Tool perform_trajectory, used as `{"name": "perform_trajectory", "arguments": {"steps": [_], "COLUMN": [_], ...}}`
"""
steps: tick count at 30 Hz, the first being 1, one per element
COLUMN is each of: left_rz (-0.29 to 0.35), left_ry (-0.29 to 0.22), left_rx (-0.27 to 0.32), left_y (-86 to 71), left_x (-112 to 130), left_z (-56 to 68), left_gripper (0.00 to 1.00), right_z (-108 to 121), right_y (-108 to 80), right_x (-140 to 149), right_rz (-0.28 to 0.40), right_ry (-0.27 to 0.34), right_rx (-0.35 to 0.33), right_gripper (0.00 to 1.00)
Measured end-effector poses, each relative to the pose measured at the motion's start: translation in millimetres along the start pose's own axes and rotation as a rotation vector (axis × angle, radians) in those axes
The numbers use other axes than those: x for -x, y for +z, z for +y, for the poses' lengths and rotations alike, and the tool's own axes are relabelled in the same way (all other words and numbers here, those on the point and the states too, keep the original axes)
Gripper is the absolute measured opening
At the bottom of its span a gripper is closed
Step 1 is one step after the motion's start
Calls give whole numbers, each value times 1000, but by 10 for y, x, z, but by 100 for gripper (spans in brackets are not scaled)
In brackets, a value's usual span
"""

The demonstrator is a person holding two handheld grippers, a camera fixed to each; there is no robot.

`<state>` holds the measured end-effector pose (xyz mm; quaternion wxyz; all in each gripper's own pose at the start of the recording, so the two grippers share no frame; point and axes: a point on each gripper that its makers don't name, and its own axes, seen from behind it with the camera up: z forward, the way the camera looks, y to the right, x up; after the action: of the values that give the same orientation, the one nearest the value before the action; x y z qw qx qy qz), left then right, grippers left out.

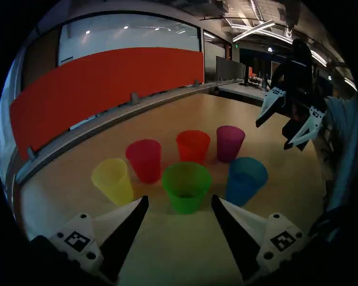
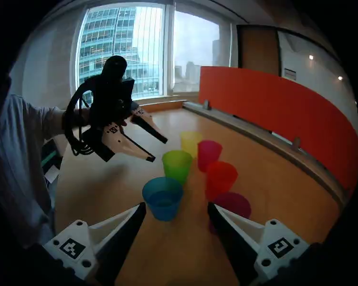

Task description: Pour water

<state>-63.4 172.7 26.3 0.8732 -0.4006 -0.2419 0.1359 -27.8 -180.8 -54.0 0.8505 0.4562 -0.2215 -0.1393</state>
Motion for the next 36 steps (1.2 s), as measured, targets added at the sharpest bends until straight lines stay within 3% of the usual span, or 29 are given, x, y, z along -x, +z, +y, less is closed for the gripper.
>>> {"name": "perform_trajectory", "arguments": {"steps": [18, 36], "left_rz": [-48, -67], "left_ry": [17, 39], "left_rx": [55, 72], "left_y": [344, 569], "left_x": [76, 9], "left_z": [52, 74], "left_gripper": [98, 99], "right_z": [-10, 9], "right_y": [154, 209], "right_x": [91, 87], "right_rz": [-21, -20], "right_ry": [-6, 4], "right_rx": [-21, -28], "right_gripper": [100, 100]}}
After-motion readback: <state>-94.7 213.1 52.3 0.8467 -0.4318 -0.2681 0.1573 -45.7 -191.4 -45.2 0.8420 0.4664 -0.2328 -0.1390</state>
